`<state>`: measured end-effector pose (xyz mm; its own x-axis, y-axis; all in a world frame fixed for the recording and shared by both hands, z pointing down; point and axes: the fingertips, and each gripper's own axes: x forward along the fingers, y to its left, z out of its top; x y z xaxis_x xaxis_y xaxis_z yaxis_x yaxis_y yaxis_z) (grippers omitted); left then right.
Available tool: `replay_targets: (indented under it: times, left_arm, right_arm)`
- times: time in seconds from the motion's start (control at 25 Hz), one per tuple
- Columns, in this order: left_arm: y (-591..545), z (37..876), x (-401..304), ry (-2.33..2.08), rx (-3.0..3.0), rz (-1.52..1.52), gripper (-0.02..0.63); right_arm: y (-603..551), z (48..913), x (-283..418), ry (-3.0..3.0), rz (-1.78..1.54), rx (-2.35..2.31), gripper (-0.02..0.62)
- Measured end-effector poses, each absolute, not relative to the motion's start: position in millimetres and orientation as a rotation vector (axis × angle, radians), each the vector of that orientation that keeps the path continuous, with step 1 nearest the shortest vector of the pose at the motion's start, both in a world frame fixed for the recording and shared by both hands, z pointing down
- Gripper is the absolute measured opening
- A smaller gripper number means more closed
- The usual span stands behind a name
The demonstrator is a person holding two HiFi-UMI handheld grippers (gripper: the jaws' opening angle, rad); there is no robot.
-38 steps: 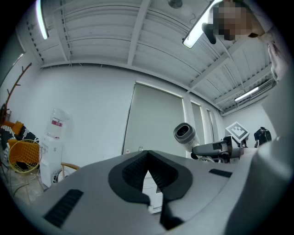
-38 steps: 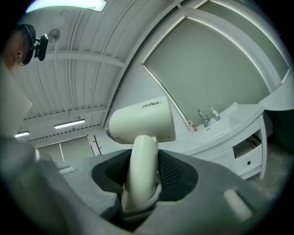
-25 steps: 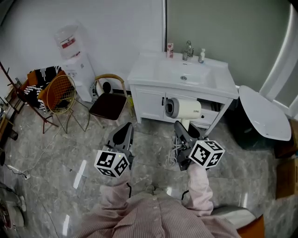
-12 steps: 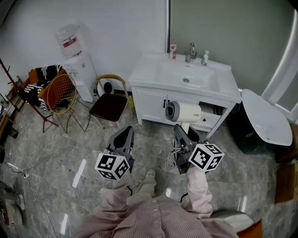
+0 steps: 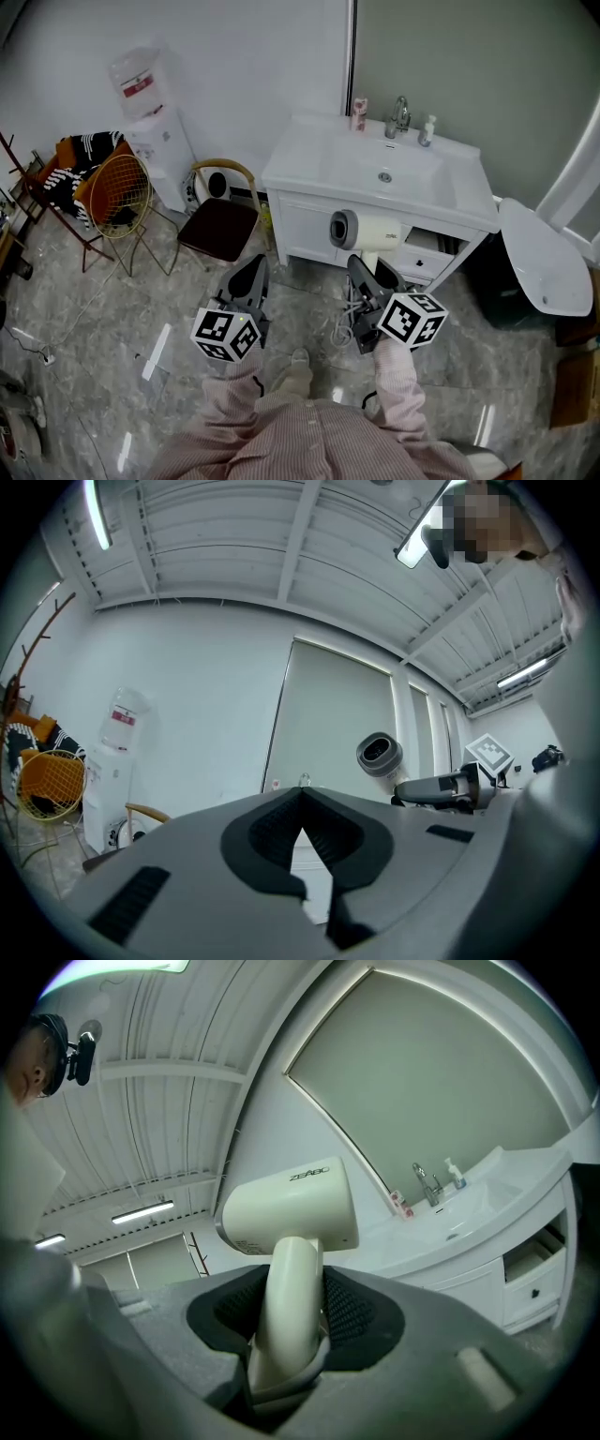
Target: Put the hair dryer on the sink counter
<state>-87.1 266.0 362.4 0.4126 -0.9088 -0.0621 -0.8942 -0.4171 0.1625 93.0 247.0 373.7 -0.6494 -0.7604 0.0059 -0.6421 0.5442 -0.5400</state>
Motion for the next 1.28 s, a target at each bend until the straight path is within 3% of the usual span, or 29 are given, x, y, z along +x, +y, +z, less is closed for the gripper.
replay_targets:
  times: [0.68,1.28]
  left_arm:
    - [87,371,-118,-1.57,2.549,-0.195,-0.002]
    - [26,383,-135,-1.538,2.54,-0.182,-0.002]
  right_arm:
    - [76,389,59,2.525,-0.817,-1.236,0.168]
    - [10,405,43,2.489,-0.878,-1.287,0.168]
